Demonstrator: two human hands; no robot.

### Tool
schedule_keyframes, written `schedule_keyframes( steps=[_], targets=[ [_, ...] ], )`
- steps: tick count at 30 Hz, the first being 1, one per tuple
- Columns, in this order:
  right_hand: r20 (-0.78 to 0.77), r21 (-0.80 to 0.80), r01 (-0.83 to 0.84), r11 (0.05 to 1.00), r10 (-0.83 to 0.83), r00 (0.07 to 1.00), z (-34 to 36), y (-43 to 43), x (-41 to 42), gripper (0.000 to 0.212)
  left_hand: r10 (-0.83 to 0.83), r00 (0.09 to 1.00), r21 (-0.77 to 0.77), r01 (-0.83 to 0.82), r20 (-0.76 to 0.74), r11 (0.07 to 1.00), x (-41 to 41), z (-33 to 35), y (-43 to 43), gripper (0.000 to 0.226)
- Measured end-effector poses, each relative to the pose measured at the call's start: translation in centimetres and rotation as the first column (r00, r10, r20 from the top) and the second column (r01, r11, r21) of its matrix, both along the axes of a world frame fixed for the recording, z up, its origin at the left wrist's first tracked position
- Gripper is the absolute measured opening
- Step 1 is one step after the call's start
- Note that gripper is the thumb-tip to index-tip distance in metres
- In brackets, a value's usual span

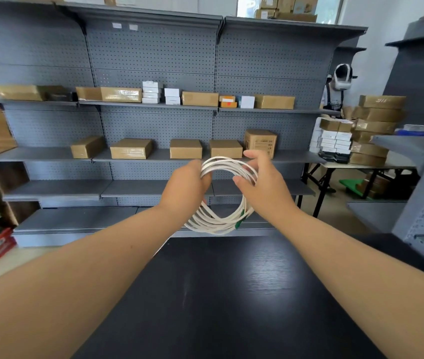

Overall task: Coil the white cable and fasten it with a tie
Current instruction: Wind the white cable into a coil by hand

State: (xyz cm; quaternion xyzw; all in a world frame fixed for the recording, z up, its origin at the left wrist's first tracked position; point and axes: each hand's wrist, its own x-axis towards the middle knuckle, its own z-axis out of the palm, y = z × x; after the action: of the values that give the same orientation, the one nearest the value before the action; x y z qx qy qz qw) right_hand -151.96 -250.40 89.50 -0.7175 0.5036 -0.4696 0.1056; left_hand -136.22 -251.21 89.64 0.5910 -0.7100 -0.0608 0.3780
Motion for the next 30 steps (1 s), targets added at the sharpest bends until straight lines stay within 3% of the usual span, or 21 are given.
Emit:
schedule_keyframes(
  steps=[3,7,10,18,24,30],
  targets=[
    [-0.025,0.013,-0.017,1.000,0.017,1.000,-0.1,0.3,-0.2,0.049,0.011,1.000,0.001,-0.011,-0.028,1.000,0.0,-0.1,0.0,0.021],
    [-0.088,0.114,0.004,0.993,0.006,0.996,-0.2,0.5,-0.5,0.032,0.030,0.990,0.066,-0.021,-0.140,0.998,-0.3,-0.1,0.3,0.027],
    [-0.077,0.151,0.011,0.988,0.001,0.997,-0.1,0.6,-0.8,0.027,0.026,0.991,0.070,-0.017,-0.131,0.997,-0.6,0.0,0.5,0.027],
    [-0.104,0.135,-0.033,0.990,0.048,0.993,0.5,1.0,-1.4,0.044,0.017,1.000,0.098,-0.018,0.017,0.995,-1.7,-0.2,1.0,0.016],
    [-0.368,0.211,-0.029,0.977,0.107,0.924,0.1,1.0,-1.7,0.030,-0.043,0.967,0.085,0.023,0.251,0.996,-2.5,0.1,2.0,0.013],
    [-0.441,0.116,0.018,0.993,0.036,0.897,-0.2,1.2,-1.6,0.011,-0.051,0.969,0.028,0.046,0.242,0.999,-2.4,-0.3,1.9,0.017]
  ],
)
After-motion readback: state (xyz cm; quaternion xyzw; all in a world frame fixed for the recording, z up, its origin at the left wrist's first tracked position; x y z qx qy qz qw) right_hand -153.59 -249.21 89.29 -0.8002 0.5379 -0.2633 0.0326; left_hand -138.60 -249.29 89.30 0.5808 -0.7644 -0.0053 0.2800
